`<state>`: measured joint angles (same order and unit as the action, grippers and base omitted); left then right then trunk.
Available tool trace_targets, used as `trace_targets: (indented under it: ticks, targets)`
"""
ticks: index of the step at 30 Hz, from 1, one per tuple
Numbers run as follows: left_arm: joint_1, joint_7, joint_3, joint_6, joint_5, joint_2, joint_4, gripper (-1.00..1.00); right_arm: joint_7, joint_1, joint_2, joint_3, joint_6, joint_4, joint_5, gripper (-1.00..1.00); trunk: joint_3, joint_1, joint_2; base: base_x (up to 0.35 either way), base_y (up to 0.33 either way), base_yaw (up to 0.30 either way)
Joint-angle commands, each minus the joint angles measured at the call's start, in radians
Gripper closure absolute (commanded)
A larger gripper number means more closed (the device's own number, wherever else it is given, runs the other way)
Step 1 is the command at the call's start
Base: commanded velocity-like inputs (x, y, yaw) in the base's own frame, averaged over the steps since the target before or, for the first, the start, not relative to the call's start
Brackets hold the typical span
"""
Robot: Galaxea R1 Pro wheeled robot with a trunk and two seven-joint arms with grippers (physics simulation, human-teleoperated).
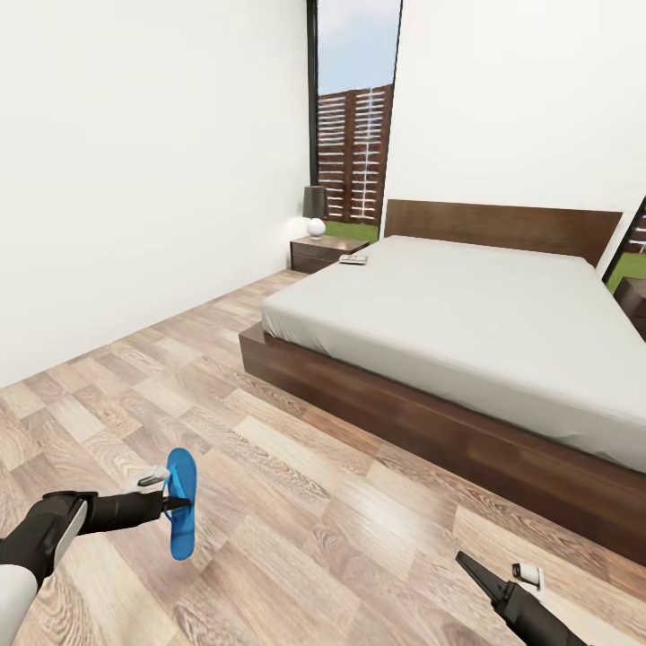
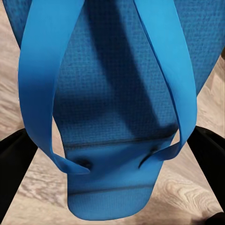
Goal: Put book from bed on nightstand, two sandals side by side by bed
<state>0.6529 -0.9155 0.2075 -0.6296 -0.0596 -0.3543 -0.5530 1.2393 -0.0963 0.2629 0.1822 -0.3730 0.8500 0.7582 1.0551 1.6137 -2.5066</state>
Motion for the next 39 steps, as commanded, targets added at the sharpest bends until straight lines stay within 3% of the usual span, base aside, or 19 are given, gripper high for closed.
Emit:
trace_targets:
  ticks: [1, 14, 31, 39]
  targets:
    - [0.001, -0.007, 0.006, -0.007, -0.007, 0.001, 0.000, 1.00, 0.002, 0.000, 0.000, 0.000, -0.010, 0.000, 0.005, -1.00, 0.001, 0.000, 0.000, 0.000, 0.000, -0.007]
    - [0.001, -0.006, 0.004, -0.004, -0.012, 0.003, 0.001, 1.00, 0.003, 0.000, 0.001, -0.001, -0.010, 0.000, 0.008, -1.00, 0.001, 0.000, 0.000, 0.000, 0.000, -0.160]
    - [0.001, -0.006, 0.004, -0.004, -0.014, 0.005, 0.001, 1.00, 0.012, 0.000, 0.004, -0.001, -0.062, -0.029, 0.010, -1.00, 0.001, 0.000, 0.000, 0.000, -0.012, -0.024]
    - [0.001, -0.006, 0.004, -0.005, -0.015, 0.004, 0.001, 1.00, 0.012, 0.000, 0.004, -0.002, -0.061, -0.031, 0.010, -1.00, 0.000, 0.000, 0.000, 0.000, -0.098, -0.198]
